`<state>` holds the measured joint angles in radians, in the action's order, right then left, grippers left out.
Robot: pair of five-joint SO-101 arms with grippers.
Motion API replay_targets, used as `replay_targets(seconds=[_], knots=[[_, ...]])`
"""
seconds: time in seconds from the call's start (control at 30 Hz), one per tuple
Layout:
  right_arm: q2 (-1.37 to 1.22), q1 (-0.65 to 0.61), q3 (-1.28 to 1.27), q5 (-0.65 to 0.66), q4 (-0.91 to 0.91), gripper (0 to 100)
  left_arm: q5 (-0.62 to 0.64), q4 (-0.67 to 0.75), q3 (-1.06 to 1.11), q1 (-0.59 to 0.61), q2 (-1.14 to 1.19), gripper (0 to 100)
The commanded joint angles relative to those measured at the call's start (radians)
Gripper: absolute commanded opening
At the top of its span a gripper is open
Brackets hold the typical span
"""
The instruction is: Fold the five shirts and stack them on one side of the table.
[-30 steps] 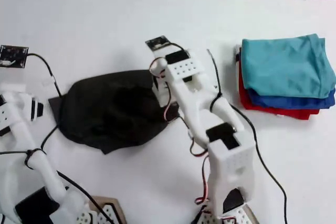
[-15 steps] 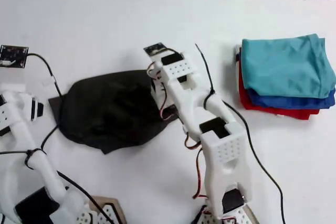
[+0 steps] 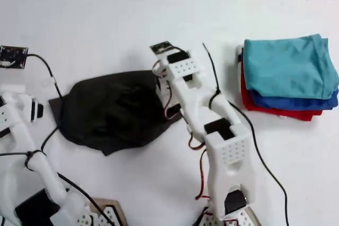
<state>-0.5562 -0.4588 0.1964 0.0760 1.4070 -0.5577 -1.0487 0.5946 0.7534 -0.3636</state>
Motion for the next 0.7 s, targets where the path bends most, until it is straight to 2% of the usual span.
replay_targets(seconds=[0.0,0.17,0.37,0.5,0.67], knots=[[0.163,0.015,0.015,0.005,0.048,2.1,0.003,0.002,-0.033,0.006,-0.008,20],[0.34,0.082,0.017,0.157,0.093,2.1,0.005,0.0,-0.033,0.003,-0.008,20],[0.575,0.234,0.017,0.298,0.139,2.1,0.006,-0.017,-0.031,-0.018,-0.006,20],[0.734,0.332,0.015,0.361,0.142,2.0,0.008,-0.066,-0.035,-0.08,-0.006,20],[0.88,0.426,0.015,0.385,0.142,2.0,0.084,-0.189,-0.097,-0.19,-0.014,20]])
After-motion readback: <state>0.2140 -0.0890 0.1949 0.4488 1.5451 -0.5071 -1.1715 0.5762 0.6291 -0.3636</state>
